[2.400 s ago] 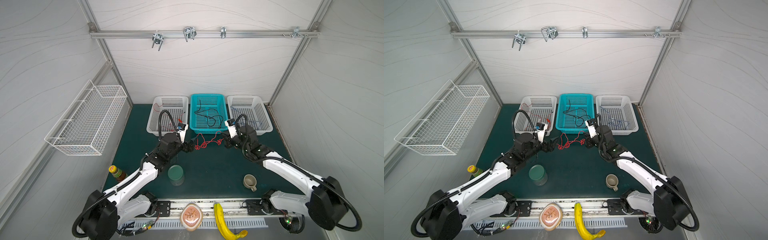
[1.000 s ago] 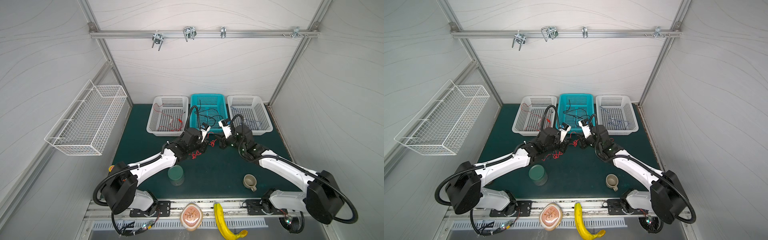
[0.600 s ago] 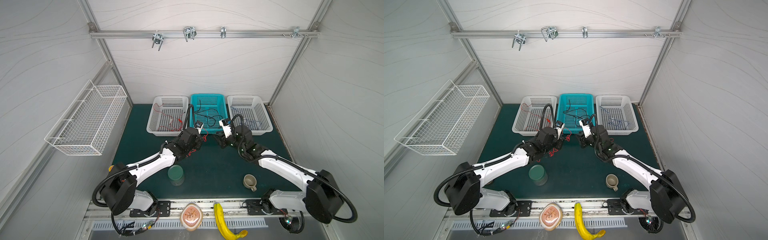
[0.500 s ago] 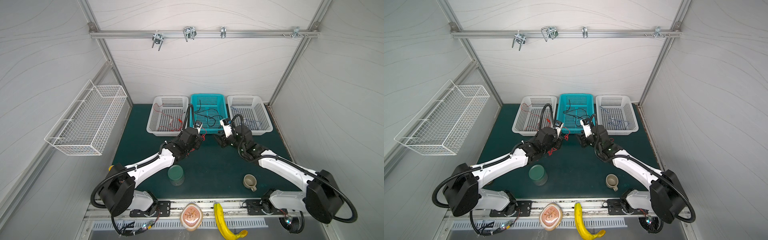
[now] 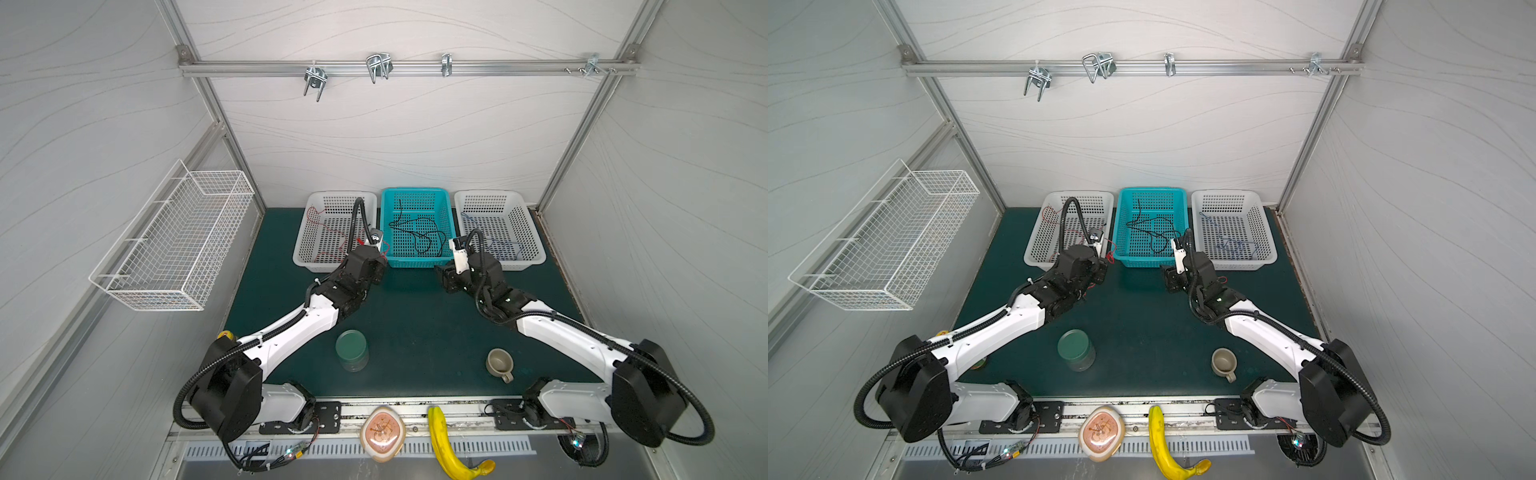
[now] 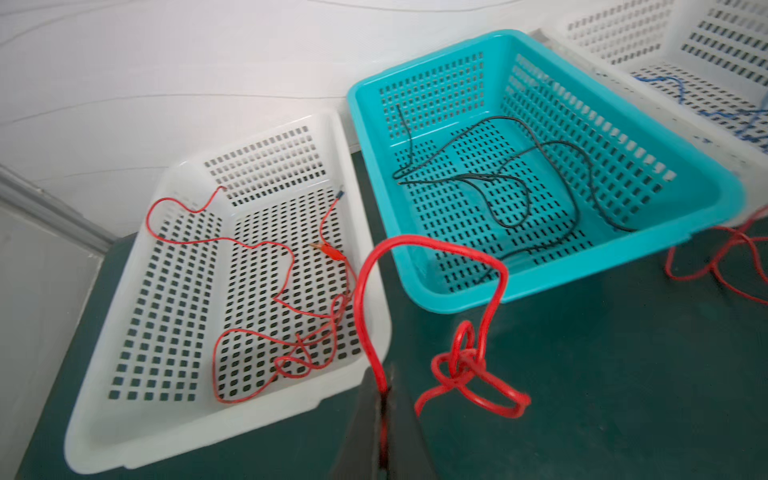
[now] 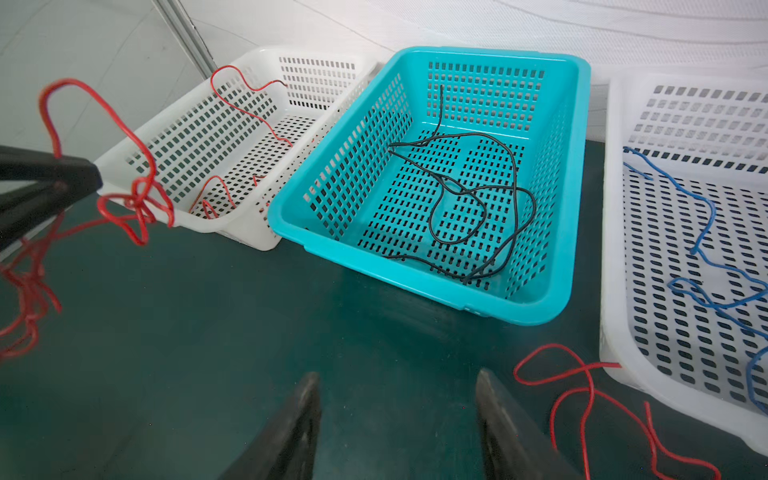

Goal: Untangle the cables
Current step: 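Carry the red wire into the white basket with the left gripper while the right opens, then lower the red wire into the white basket and open the left gripper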

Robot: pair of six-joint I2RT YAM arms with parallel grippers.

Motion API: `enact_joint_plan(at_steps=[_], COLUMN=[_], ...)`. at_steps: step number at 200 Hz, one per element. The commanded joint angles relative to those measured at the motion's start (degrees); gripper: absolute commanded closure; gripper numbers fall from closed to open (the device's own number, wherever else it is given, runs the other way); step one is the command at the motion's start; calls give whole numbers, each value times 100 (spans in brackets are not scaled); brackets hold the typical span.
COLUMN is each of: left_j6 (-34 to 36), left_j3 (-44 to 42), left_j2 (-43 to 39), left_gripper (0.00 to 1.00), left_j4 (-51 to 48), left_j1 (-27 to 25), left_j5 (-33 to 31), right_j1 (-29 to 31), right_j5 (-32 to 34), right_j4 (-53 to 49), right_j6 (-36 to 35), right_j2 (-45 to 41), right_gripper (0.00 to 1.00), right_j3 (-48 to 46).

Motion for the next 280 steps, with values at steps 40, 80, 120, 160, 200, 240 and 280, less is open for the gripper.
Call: enact_joint_plan(at_steps=[40, 80, 120, 160, 200, 240, 280], left_j6=[124, 43, -62, -232, -325, -446, -432], left_j3=[1128, 1946, 2883, 4052, 4524, 4769, 4915], left_j2=[483, 1199, 2163, 3345, 4103, 4554, 4766], left_gripper=[100, 100, 100, 100, 100, 100, 100], left_j4=[174, -142, -531, -1312, -1531, -1784, -2037], left_j1=[956, 1489, 1877, 2083, 2122, 2150, 2151], left_j5=[135, 314, 511, 545, 477, 656, 691], right_j1=[-29, -38, -45, -50, -60, -68, -65], right_j5=[351, 324, 347, 354, 328, 303, 286], right_j4=[-140, -287, -398, -526, -581, -645, -651], right_j6=[24, 30, 13, 11, 11, -31, -44], right_j2=[-231, -344, -463, -481, -421, -335, -180], right_gripper=[39, 38, 38, 38, 37, 37, 37], right_j3=[-231, -256, -296, -257, -210, -104, -64])
